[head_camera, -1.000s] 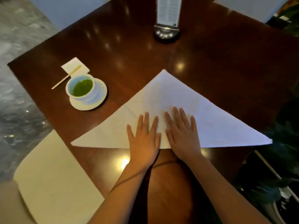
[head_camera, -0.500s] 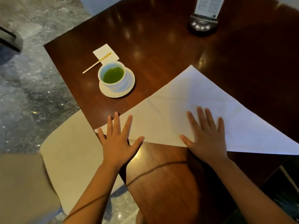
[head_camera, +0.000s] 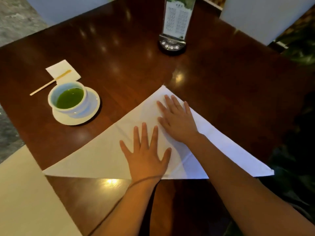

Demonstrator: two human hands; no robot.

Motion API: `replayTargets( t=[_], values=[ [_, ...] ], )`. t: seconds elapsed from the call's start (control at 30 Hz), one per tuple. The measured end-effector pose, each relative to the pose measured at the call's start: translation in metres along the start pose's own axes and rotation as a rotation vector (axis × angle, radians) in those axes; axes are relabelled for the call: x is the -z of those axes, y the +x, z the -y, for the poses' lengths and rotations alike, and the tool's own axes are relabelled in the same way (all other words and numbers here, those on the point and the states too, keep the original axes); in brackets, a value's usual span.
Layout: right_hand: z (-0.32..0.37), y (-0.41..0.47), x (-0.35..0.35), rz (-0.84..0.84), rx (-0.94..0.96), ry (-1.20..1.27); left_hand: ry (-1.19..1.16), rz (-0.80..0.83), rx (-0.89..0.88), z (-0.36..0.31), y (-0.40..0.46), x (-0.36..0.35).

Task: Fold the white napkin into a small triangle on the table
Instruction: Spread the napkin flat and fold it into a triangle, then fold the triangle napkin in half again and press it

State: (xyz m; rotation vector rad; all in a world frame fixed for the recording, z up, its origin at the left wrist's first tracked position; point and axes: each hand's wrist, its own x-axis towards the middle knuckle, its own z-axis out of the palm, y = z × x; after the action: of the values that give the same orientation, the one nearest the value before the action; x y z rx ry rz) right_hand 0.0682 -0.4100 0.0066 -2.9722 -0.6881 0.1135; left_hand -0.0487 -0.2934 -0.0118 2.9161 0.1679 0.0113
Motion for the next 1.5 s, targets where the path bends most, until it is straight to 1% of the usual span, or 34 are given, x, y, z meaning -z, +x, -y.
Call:
replayTargets(
  t=[0.07,0.2,0.37,0.43,0.53,0.63,0.77,0.83,0.97,1.03,1.1,1.23,1.3,1.4,1.5],
  values=[
    [-0.009,0.006,-0.002,0.024,0.026,-0.043,0.022,-0.009,-0.002,0.0,0.001,0.001],
    [-0.015,0.01,-0.008,-0.008,-0.028,-0.03,0.067,0.019,0.026,-0.005,0.003,0.002],
    [-0.015,0.0,0.0,0.021,-0.03,-0.03,0.086,0.038,0.018,-0.004,0.003,0.005],
    [-0.02,-0.025,0.006,-0.028,-0.007,0.034,0.091,0.031,0.01,-0.003,0.004,0.005],
    [-0.038,-0.087,0.019,-0.09,0.068,0.156,0.091,0.011,0.007,-0.001,0.003,0.005],
    [-0.067,-0.157,0.029,-0.157,0.138,0.172,0.098,0.034,0.016,-0.001,-0.001,0.008],
    [-0.096,-0.227,0.037,-0.158,0.142,0.151,0.135,0.081,0.035,0.0,-0.003,0.013],
    [-0.108,-0.247,0.041,-0.115,0.118,0.132,0.133,0.085,0.023,0.002,-0.004,0.014],
    [-0.12,-0.267,0.038,-0.043,0.12,-0.016,0.117,0.074,-0.019,0.005,-0.011,0.015],
    [-0.121,-0.272,0.033,-0.058,0.111,-0.06,0.106,0.072,-0.035,0.007,-0.014,0.016],
    [-0.122,-0.274,0.03,-0.097,0.102,-0.052,0.114,0.081,-0.044,0.007,-0.017,0.018],
    [-0.119,-0.272,0.041,-0.2,0.125,0.021,0.141,0.105,-0.047,0.007,-0.021,0.022],
    [-0.117,-0.266,0.055,-0.261,0.079,0.097,0.14,0.103,-0.052,0.007,-0.021,0.022],
    [-0.113,-0.247,0.079,-0.354,-0.023,0.299,0.114,0.089,-0.075,0.006,-0.021,0.021],
    [-0.1,-0.218,0.105,-0.394,-0.082,0.523,0.101,0.075,-0.106,0.007,-0.021,0.02]
  ],
)
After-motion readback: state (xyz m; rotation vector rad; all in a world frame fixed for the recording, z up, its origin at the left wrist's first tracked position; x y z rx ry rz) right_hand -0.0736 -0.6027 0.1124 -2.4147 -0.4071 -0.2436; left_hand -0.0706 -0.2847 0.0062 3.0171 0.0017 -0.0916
